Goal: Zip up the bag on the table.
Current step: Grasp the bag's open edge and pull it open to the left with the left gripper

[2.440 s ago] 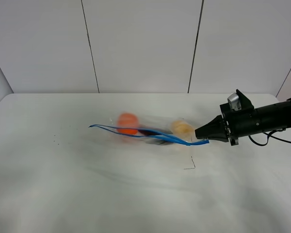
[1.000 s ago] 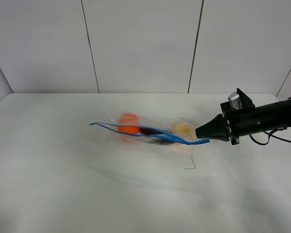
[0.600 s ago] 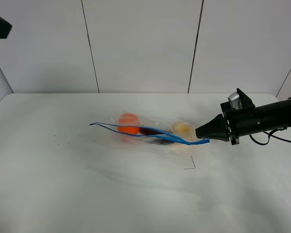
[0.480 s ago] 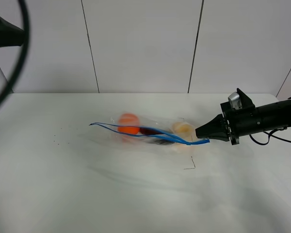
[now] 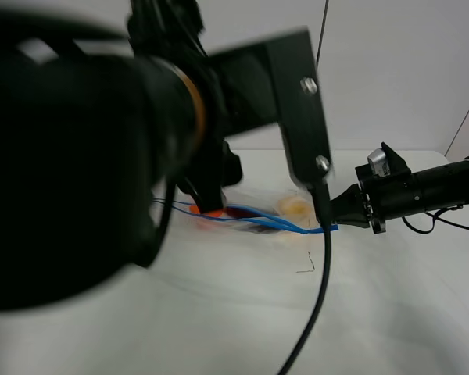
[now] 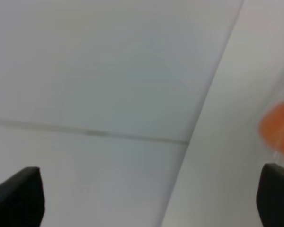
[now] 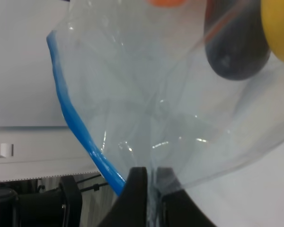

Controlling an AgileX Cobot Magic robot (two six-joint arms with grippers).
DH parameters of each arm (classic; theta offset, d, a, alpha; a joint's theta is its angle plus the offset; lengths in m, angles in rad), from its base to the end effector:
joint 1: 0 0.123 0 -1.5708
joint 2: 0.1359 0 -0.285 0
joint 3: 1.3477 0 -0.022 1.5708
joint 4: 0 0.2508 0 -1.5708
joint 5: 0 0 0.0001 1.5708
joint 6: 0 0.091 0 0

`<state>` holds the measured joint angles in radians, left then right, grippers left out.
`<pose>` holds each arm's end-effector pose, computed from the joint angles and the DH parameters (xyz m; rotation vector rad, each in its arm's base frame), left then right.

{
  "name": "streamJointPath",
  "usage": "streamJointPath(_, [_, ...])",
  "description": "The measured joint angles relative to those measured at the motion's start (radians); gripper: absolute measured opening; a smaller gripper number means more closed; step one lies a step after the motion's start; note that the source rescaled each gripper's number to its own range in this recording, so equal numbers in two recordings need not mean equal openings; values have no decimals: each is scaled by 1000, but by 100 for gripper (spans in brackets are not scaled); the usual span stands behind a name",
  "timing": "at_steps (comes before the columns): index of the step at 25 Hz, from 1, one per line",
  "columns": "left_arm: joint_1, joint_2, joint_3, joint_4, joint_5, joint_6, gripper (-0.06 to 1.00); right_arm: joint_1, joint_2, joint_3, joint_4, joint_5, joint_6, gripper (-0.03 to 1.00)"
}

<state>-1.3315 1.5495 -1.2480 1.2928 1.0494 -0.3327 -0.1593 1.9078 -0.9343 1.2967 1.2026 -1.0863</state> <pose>0.1501 -0.2948 0.3435 1.3748 1.4253 0.6976 0.3173 0.0318 0.1565 -0.0802 2.4779 1.5090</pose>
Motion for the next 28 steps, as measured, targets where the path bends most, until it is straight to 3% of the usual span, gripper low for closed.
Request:
streamJointPath(9, [-32,236,106,139,-173,-335,100,0,0,0,-26,5,13,0])
streamJointPath(20, [-51,464,106,404,-301,-454,100,0,0,0,-25,6,53,0])
streamJointPath(28, [-1,484,106,439,-348,-598,98,7,0,0,-24,6,80,0])
